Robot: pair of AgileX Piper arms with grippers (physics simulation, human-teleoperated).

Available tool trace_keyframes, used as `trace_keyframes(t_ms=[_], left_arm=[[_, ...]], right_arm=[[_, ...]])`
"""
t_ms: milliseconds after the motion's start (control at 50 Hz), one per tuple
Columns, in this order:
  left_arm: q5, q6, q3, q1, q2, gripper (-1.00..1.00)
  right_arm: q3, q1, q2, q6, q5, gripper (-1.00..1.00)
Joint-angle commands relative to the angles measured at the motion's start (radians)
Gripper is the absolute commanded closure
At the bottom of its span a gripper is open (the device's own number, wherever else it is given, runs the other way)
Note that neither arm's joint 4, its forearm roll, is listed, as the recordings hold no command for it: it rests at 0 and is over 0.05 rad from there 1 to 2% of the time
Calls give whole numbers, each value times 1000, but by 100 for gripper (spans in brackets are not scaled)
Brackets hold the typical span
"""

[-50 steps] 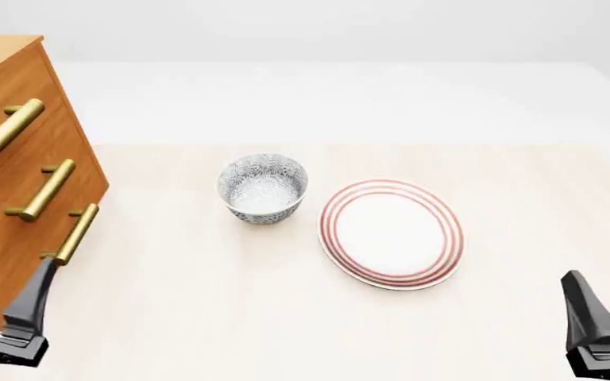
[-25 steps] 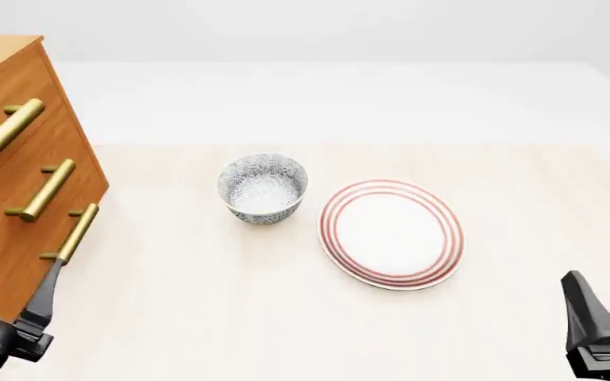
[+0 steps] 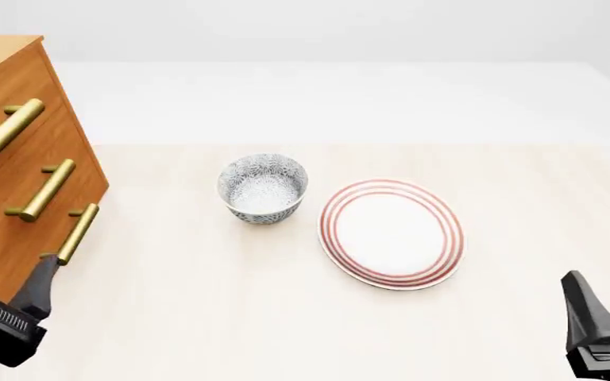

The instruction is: Open the top drawer of the cabinet.

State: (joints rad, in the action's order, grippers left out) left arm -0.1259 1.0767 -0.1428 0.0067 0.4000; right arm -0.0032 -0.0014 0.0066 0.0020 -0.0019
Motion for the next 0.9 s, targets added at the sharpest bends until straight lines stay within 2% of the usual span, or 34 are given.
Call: trace_keyframes(t_ms=[20,120,140,300,380,440,500,580,900], left_arm=[[-103,104,3,6,103,-100],[-158,149,3,11,161,-100],[-210,187,22,20,195,-100],[-262,233,-8,17,280,-100],[-323,291,5,37,319,-100],[-321,297,-13,39,331,-100],[-339,332,-17,59,344,-100],[-341,352,-34,77,347,-100],[-326,363,-109,130,370,-100]], right_arm=[[0,0,0,0,0,-100],[0,0,0,0,0,-100],[0,0,0,0,0,-100],[0,0,0,0,0,-100],[0,0,0,0,0,-100],[0,0,0,0,0,-100],[0,0,0,0,0,-100],[0,0,0,0,0,-100],[0,0,0,0,0,-100]])
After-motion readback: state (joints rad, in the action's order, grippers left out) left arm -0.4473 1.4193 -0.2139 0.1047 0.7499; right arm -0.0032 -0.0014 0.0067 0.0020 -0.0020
